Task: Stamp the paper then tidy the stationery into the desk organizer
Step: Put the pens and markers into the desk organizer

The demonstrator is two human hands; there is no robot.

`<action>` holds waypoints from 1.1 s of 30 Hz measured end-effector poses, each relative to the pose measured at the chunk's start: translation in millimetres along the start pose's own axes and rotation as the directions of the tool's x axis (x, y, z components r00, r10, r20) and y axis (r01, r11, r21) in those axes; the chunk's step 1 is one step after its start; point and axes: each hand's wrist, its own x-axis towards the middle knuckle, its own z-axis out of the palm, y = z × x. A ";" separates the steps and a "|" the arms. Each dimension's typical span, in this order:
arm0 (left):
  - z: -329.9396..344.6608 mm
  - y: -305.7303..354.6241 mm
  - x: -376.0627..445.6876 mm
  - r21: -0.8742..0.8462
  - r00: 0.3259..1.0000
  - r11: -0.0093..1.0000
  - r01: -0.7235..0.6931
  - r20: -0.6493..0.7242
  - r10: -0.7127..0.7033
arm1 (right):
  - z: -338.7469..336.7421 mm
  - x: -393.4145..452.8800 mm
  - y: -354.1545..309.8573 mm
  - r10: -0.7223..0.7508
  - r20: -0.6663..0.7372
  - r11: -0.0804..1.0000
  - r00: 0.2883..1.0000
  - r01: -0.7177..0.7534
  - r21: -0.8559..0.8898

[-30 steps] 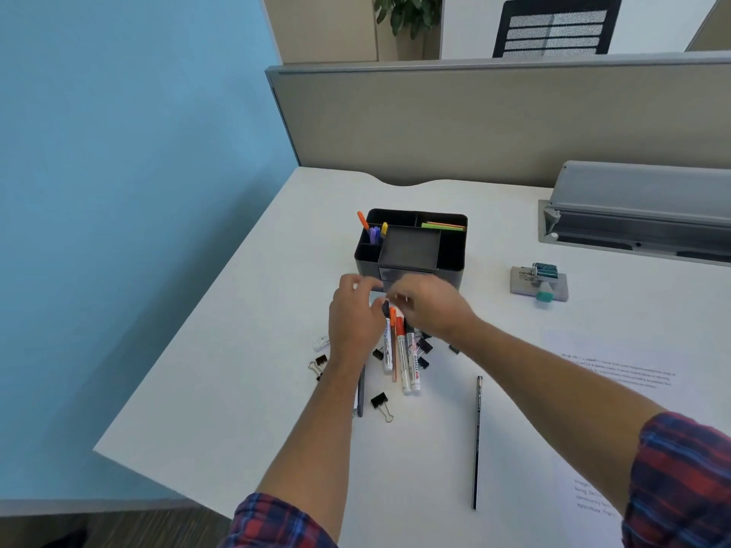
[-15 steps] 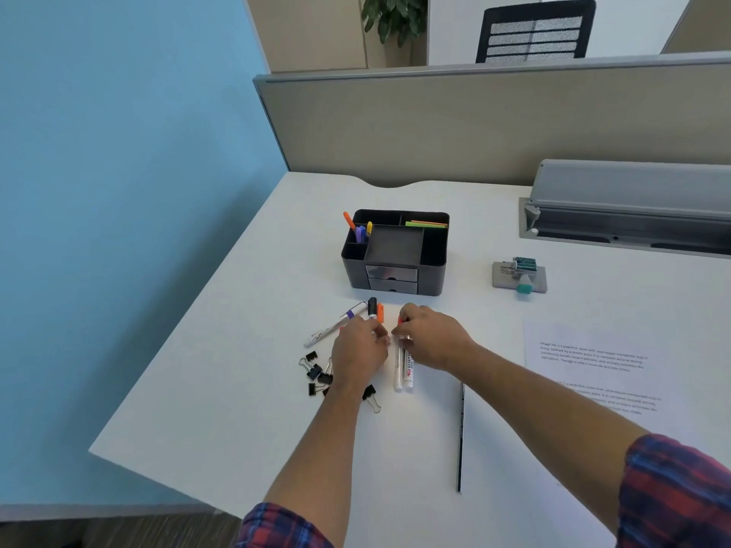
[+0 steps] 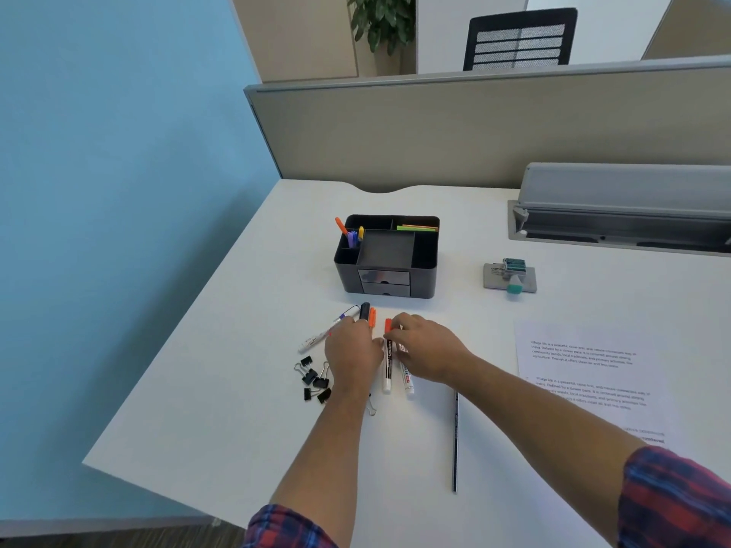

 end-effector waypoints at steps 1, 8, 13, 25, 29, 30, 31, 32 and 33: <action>-1.0 1.3 -0.1 0.019 1.000 1.000 0.009 0.010 -0.010 | 0.1 -0.3 -0.4 -0.001 -0.003 1.000 1.000 0.001 0.001; -1.6 9.0 -2.5 0.059 0.998 0.998 0.028 0.059 -0.032 | -0.2 -0.4 -3.9 0.022 0.015 0.999 1.000 -0.023 0.049; -8.3 16.2 -3.9 -0.053 0.997 0.997 0.058 0.058 -0.055 | -5.3 5.4 -9.6 0.185 0.026 0.938 0.982 -0.185 0.294; -39.6 17.8 13.3 -0.390 0.941 0.866 -0.312 -0.254 0.224 | -73.5 39.6 -14.6 0.469 -0.141 0.479 0.872 -0.117 0.870; -47.8 12.8 27.9 -0.444 0.917 0.823 -0.353 -0.337 0.212 | -103.6 57.8 -18.5 0.422 -0.264 0.558 0.867 -0.019 0.829; -48.1 9.6 32.0 -0.437 0.913 0.827 -0.353 -0.355 0.202 | -110.8 63.1 -19.0 0.414 -0.292 0.567 0.862 0.007 0.824; -47.5 5.9 36.5 -0.417 0.918 0.846 -0.332 -0.347 0.189 | -117.4 68.4 -19.2 0.407 -0.321 0.581 0.855 0.029 0.813; -46.1 2.0 41.6 -0.379 0.936 0.879 -0.290 -0.305 0.177 | -123.0 74.0 -19.2 0.402 -0.348 0.601 0.847 0.042 0.798; -44.2 -2.0 46.4 -0.320 0.956 0.917 -0.240 -0.241 0.166 | -127.4 79.3 -18.8 0.397 -0.369 0.619 0.840 0.051 0.783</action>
